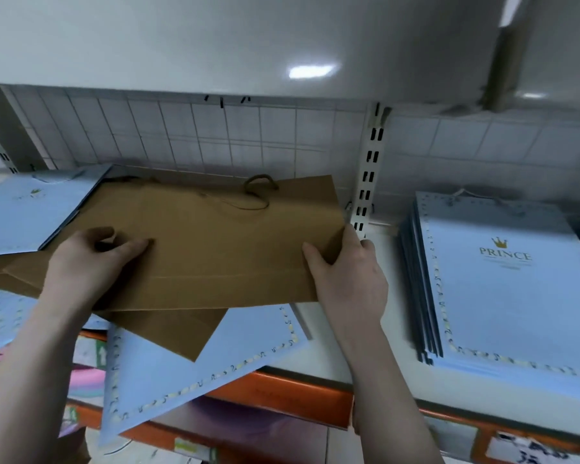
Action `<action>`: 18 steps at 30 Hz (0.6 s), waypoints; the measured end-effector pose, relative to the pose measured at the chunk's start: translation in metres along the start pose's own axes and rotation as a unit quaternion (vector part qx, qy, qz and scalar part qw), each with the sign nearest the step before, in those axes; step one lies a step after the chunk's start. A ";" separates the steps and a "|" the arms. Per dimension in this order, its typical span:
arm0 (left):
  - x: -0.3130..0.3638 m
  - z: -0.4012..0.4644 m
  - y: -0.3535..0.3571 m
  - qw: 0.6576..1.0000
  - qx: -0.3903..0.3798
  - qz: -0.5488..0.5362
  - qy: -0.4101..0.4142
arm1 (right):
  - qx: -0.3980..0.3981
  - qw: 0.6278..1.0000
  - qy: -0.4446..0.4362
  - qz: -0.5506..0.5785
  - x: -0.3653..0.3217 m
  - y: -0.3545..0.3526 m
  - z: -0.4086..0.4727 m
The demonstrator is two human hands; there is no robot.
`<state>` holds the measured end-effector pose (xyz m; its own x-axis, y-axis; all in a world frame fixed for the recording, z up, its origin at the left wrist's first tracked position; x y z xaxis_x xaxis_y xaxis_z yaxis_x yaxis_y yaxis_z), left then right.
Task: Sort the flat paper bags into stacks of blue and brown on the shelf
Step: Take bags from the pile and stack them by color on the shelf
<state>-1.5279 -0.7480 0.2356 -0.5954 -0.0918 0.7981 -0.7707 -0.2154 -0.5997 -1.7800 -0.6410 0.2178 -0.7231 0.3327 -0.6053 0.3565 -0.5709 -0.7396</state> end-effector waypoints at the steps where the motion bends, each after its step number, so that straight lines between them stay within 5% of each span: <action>1: 0.001 -0.003 -0.002 1.000 -0.005 0.003 0.005 | -0.001 1.000 -0.002 -0.001 0.001 -0.003 -0.003; 18: -0.036 -0.123 -0.010 0.988 -0.047 0.106 0.099 | -0.003 0.990 0.056 -0.126 0.039 -0.068 -0.148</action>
<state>-1.5264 -0.6232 0.2064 -0.7717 0.0684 0.6323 -0.6355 -0.1197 -0.7627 -1.7451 -0.4784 0.2009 -0.7202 0.5453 -0.4289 0.1756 -0.4548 -0.8731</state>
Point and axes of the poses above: each hand's wrist, its own z-axis towards the middle knuckle, its own y-axis out of the palm, x = y × z, the point moved 1 cm from there along z, towards the middle knuckle, and after that the axes turned 2 degrees about -y, right-handed, at the moved point
